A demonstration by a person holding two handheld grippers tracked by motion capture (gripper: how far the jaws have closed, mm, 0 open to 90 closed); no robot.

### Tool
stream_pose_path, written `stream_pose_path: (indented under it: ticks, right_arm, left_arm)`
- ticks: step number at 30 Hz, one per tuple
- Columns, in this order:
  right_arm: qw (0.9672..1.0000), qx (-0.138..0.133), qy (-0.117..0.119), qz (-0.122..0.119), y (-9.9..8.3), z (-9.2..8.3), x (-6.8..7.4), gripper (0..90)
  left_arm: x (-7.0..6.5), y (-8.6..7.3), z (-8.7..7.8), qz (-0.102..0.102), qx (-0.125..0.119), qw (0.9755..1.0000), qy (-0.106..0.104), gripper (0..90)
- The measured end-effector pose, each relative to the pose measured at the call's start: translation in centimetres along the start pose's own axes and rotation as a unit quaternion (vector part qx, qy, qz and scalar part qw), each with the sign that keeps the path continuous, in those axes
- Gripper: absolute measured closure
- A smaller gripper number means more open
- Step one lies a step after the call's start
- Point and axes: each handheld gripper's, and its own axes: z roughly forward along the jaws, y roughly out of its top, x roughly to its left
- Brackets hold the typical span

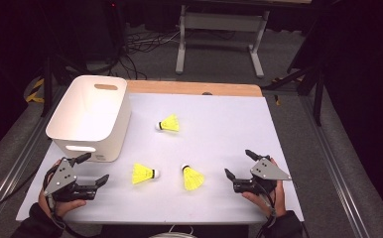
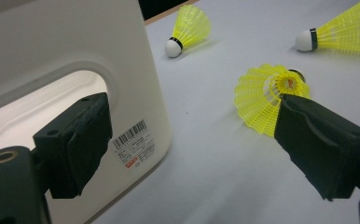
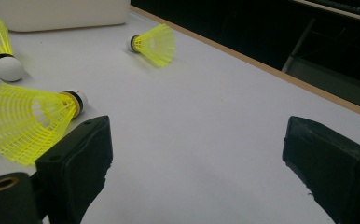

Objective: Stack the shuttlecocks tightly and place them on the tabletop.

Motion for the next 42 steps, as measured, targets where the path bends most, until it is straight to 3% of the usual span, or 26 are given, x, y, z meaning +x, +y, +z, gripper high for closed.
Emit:
stream_pose_path:
  ticks: [7, 10, 12, 15, 18, 21, 26, 28, 29, 32, 36, 40, 42]
  right_arm:
    - [1.0000, 0.003, -0.006, -0.001, 0.3, 0.2, 0.2, 11.1]
    - [0.9999, 0.010, -0.003, -0.006, 0.3, 0.5, 0.4, 11.3]
    - [0.9999, 0.014, -0.003, -0.009, 0.3, 0.7, 0.5, 11.4]
    - [0.9998, 0.016, -0.001, -0.011, 0.4, 1.0, 0.6, 11.8]
    - [0.9997, 0.022, 0.002, -0.012, 0.4, 1.2, 0.7, 12.1]
    - [0.9993, 0.030, 0.010, -0.019, 0.4, 1.3, 0.8, 12.6]
    - [0.9993, 0.033, 0.011, -0.017, 0.3, 1.5, 0.7, 13.6]
    - [0.9991, 0.035, 0.013, -0.018, 0.3, 1.5, 0.7, 13.7]
    - [0.9990, 0.037, 0.014, -0.019, 0.2, 1.5, 0.7, 14.0]
    - [0.9990, 0.039, 0.016, -0.017, 0.1, 1.6, 0.6, 14.1]
    - [0.9988, 0.041, 0.019, -0.018, 0.2, 1.6, 0.7, 14.2]
    - [0.9986, 0.045, 0.021, -0.019, 0.1, 1.8, 0.7, 14.3]
    - [0.9984, 0.048, 0.023, -0.021, 0.1, 1.9, 0.7, 14.6]
  left_arm:
    - [-0.4, -0.2, 0.1, -0.004, 0.006, 0.9999, -0.016, 15.0]
    - [-0.7, -0.2, 0.0, -0.002, 0.006, 0.9995, -0.030, 16.7]
    - [-1.0, -0.2, 0.1, -0.010, 0.005, 0.9986, -0.052, 18.0]
    - [-1.5, -0.2, 0.4, 0.001, 0.016, 0.9977, -0.066, 18.5]
    - [-2.1, 0.0, 0.8, 0.003, 0.022, 0.9956, -0.091, 19.0]
    - [-3.0, 0.2, 2.0, 0.011, 0.046, 0.9922, -0.115, 21.8]
    - [-4.0, 0.8, 3.9, 0.028, 0.070, 0.9885, -0.131, 29.3]
    - [-4.4, 1.1, 4.8, 0.033, 0.080, 0.9854, -0.147, 33.9]
    - [-4.7, 1.2, 5.3, 0.041, 0.088, 0.9835, -0.153, 40.3]
    - [-5.0, 1.5, 6.1, 0.042, 0.096, 0.9806, -0.165, 48.1]
    - [-5.0, 1.7, 6.6, 0.041, 0.099, 0.9801, -0.167, 61.8]
    - [-4.9, 2.0, 6.6, 0.047, 0.084, 0.9813, -0.167, 79.7]
    - [-4.8, 2.3, 6.4, 0.045, 0.073, 0.9824, -0.166, 82.4]
